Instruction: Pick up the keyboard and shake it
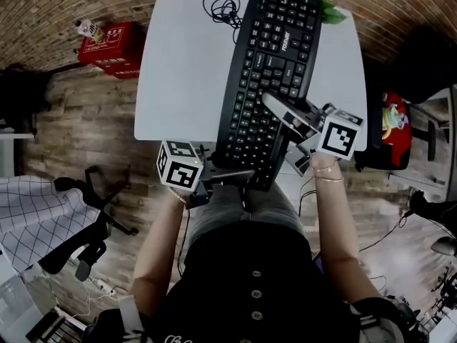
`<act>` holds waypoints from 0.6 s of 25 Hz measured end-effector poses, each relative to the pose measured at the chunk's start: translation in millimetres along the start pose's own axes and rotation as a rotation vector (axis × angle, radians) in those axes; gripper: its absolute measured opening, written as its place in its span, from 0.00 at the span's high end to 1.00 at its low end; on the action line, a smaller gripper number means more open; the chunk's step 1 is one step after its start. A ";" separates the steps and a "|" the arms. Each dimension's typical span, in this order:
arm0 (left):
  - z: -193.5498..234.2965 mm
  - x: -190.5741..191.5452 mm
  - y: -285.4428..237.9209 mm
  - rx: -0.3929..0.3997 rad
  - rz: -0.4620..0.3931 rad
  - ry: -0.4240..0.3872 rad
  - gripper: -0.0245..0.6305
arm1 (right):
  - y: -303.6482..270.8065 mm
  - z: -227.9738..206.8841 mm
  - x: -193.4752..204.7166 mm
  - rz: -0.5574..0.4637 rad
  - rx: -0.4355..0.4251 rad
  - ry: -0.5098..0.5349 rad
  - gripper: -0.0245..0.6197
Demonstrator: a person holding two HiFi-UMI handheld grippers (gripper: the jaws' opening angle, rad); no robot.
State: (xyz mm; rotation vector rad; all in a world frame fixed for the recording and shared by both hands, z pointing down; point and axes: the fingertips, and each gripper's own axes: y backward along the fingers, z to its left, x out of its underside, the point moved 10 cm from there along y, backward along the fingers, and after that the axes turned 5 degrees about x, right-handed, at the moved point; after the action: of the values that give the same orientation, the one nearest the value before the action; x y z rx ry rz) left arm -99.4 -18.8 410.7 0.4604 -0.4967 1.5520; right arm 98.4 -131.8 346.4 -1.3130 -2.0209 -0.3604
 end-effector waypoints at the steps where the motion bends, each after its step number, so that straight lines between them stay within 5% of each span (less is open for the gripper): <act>1: -1.9 -4.5 -0.5 0.001 -0.002 -0.012 0.73 | 0.4 4.1 -5.5 -0.006 -0.001 0.014 0.76; 15: -29.5 -69.3 -10.3 -0.005 0.006 -0.230 0.74 | 16.3 52.9 -75.6 -0.101 -0.072 0.224 0.76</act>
State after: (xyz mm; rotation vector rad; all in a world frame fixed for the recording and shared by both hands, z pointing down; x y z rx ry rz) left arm -86.1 -58.5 347.3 0.6378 -0.6784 1.5105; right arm 110.8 -146.8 254.7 -1.1596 -1.9038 -0.6039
